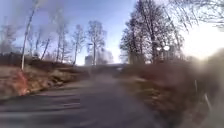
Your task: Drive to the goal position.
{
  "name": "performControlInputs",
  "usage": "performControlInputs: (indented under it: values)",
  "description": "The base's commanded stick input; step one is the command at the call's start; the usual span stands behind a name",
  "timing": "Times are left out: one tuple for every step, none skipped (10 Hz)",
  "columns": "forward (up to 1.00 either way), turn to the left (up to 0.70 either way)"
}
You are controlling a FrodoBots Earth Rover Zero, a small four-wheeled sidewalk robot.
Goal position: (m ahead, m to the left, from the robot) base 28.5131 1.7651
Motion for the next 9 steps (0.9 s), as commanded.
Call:
performControlInputs:
  values:
    - [1.0,0.0]
    - [1.0,0.0]
    - [1.0,0.0]
    - [1.0,0.02]
    - [1.0,0.17]
    - [1.0,0.33]
    - [1.0,0.4]
    - [1.0,0.4]
    - [1.0,0.35]
